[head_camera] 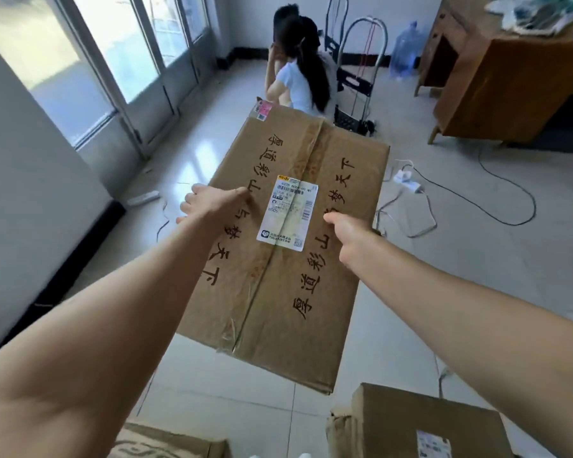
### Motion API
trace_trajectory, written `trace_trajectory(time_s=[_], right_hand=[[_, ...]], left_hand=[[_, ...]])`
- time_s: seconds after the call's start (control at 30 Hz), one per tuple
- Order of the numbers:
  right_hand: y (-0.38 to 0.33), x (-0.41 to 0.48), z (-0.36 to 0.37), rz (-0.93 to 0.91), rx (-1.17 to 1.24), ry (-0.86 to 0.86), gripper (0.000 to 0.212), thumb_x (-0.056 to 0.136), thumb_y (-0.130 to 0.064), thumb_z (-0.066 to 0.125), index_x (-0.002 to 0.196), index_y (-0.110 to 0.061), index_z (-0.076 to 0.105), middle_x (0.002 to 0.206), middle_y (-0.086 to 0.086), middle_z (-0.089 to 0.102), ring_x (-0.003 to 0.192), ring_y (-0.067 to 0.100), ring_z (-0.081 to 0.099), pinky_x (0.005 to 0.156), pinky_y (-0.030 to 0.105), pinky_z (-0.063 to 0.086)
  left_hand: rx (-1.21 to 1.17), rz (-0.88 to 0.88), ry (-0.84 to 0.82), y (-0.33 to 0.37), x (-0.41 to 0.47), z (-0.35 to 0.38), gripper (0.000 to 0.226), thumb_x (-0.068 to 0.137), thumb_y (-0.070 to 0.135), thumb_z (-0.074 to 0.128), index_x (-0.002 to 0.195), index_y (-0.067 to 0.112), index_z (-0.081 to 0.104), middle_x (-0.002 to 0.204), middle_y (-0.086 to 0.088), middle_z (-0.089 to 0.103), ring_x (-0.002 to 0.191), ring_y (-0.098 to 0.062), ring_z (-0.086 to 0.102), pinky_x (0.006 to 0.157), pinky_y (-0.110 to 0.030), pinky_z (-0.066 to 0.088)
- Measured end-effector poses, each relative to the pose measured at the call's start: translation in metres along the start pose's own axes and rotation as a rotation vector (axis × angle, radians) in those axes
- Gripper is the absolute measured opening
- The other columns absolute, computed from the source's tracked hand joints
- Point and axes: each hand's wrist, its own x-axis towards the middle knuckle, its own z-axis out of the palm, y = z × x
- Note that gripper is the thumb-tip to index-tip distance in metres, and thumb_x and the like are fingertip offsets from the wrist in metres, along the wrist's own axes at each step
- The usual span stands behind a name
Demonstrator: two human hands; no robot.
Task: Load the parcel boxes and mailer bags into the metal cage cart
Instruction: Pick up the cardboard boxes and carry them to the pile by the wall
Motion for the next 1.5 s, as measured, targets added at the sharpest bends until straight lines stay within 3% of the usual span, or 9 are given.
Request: trace_trajectory(time_s=[0.17,0.37,0.73,0.87,1.03,1.13,1.27,1.33,1.5], right_hand=[[0.010,-0.068,0.042,-0.086,-0.106,-0.082,0.073,0.060,-0.034,0.080,0.124,-0.012,0.053,0.106,0.007,0.065,0.089,0.023,0.065,0.052,0.028,0.044],[0.062,-0.140,0.101,-0.152,-0.241,-0.120,0.085,0.041,-0.038,0.078,0.119,-0.013,0.053,0.111,0.007,0.058,0.099,0.029,0.060,0.087,0.043,0.052],[0.153,-0.249,0.170,-0.217,-0.593,-0.395,0.059,0.075,-0.027,0.077,0.125,-0.010,0.052,0.114,0.004,0.054,0.098,0.022,0.052,0.073,0.034,0.040],[0.191,-0.281,0.197,-0.241,-0.737,-0.492,0.068,0.058,-0.033,0.080,0.119,-0.011,0.057,0.115,0.009,0.059,0.097,0.030,0.062,0.079,0.039,0.053],[0.234,-0.295,0.226,-0.249,-0.850,-0.618,0.076,0.048,-0.029,0.080,0.117,-0.011,0.056,0.108,0.012,0.063,0.089,0.030,0.066,0.080,0.043,0.056],[0.259,-0.290,0.246,-0.257,-0.952,-0.680,0.102,0.022,-0.029,0.080,0.121,-0.017,0.058,0.109,0.011,0.064,0.087,0.030,0.066,0.079,0.044,0.055],[0.277,-0.319,0.250,-0.293,-1.033,-0.739,0.083,0.050,-0.028,0.082,0.125,-0.009,0.051,0.116,0.011,0.058,0.095,0.029,0.062,0.075,0.036,0.053],[0.288,-0.327,0.256,-0.314,-1.085,-0.745,0.084,0.048,-0.031,0.080,0.124,-0.010,0.052,0.118,0.010,0.056,0.094,0.028,0.061,0.064,0.034,0.050],[0.313,-0.325,0.294,-0.333,-1.234,-0.803,0.098,0.039,-0.038,0.077,0.127,-0.008,0.048,0.129,0.011,0.051,0.103,0.030,0.056,0.067,0.034,0.048]], left_hand=[[-0.074,-0.112,0.114,-0.061,-0.026,-0.076,0.088,0.066,0.058,0.065,0.134,0.009,0.038,0.137,-0.011,0.043,0.131,-0.026,0.035,0.108,-0.044,0.034],[-0.168,-0.286,0.219,-0.168,-0.063,-0.144,0.092,0.058,0.064,0.063,0.130,0.009,0.046,0.134,-0.011,0.051,0.128,-0.029,0.043,0.106,-0.044,0.037],[-0.316,-0.561,0.338,-0.327,-0.150,-0.222,0.093,0.069,0.059,0.066,0.137,0.004,0.034,0.141,-0.014,0.041,0.133,-0.031,0.035,0.110,-0.044,0.032],[-0.411,-0.704,0.419,-0.377,-0.189,-0.236,0.096,0.069,0.056,0.068,0.139,0.002,0.030,0.141,-0.014,0.038,0.133,-0.030,0.031,0.110,-0.042,0.031],[-0.538,-0.844,0.469,-0.422,-0.233,-0.237,0.101,0.069,0.053,0.070,0.142,0.001,0.023,0.143,-0.015,0.032,0.134,-0.031,0.026,0.109,-0.041,0.030],[-0.587,-0.921,0.483,-0.442,-0.253,-0.231,0.107,0.065,0.049,0.074,0.142,-0.001,0.019,0.142,-0.016,0.031,0.133,-0.030,0.027,0.108,-0.040,0.032],[-0.673,-1.013,0.517,-0.466,-0.269,-0.222,0.107,0.052,0.043,0.078,0.135,0.001,0.026,0.132,-0.017,0.036,0.125,-0.031,0.035,0.104,-0.043,0.038],[-0.712,-1.051,0.535,-0.477,-0.273,-0.217,0.108,0.049,0.041,0.078,0.135,0.002,0.026,0.132,-0.015,0.036,0.124,-0.031,0.036,0.103,-0.043,0.040],[-0.770,-1.114,0.592,-0.496,-0.271,-0.217,0.102,0.056,0.040,0.072,0.138,0.001,0.024,0.134,-0.014,0.034,0.124,-0.031,0.034,0.103,-0.042,0.040]])
